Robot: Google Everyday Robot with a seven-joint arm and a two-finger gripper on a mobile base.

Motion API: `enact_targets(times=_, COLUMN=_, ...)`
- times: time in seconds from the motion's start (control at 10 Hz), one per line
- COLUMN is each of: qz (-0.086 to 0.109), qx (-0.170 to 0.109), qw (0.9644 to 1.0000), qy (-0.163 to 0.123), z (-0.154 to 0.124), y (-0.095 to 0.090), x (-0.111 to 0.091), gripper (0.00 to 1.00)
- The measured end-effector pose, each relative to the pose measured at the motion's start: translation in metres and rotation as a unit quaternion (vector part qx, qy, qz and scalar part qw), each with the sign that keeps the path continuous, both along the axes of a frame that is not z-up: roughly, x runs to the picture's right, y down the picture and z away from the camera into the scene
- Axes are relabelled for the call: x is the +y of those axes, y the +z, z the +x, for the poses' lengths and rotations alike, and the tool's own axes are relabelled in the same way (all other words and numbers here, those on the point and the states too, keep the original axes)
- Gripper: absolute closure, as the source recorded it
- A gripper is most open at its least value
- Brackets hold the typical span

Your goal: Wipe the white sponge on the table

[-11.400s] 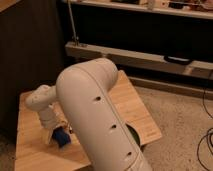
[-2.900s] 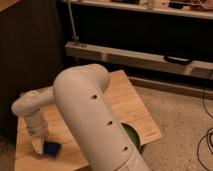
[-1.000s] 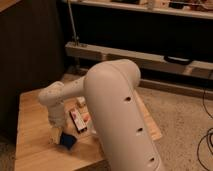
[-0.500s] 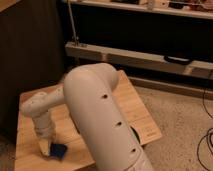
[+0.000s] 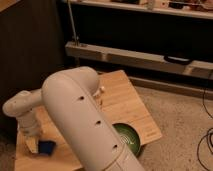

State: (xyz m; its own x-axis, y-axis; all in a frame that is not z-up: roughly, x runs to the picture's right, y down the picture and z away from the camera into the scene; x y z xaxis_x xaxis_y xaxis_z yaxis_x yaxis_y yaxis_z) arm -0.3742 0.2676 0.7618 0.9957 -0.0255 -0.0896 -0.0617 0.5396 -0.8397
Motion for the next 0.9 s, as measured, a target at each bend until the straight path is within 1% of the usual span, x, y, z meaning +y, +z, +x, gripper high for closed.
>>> enact_targets(times=0.2, qz=0.016, qx=-0.005, qw=0.9998, qy=0.006, z=-0.016, y=0.003, x=-0.026, gripper=0.81)
enact_targets(times=0.3, qz=0.024, qx=0.001, qw=0.9995, qy=0.019, z=-0.013, y=0.012, x=-0.045, gripper=0.81)
enact_targets(times=0.4, qz=0.028, qx=0.01, qw=0.999, qy=0.032, z=-0.005, y=0.019, x=-0.058, gripper=0.81)
enact_targets(times=0.5, qz=0.031, qx=0.021, qw=0.9983, qy=0.044, z=0.006, y=0.026, x=-0.067, gripper=0.81)
enact_targets(times=0.6, qz=0.034, qx=0.045, qw=0.9962, qy=0.067, z=0.032, y=0.038, x=-0.082, gripper=0.81)
enact_targets(times=0.7, qz=0.035, qx=0.06, qw=0.9944, qy=0.08, z=0.048, y=0.043, x=-0.087, gripper=0.81)
enact_targets(times=0.9, qz=0.036, qx=0.087, qw=0.9897, qy=0.107, z=0.084, y=0.048, x=-0.092, gripper=0.81)
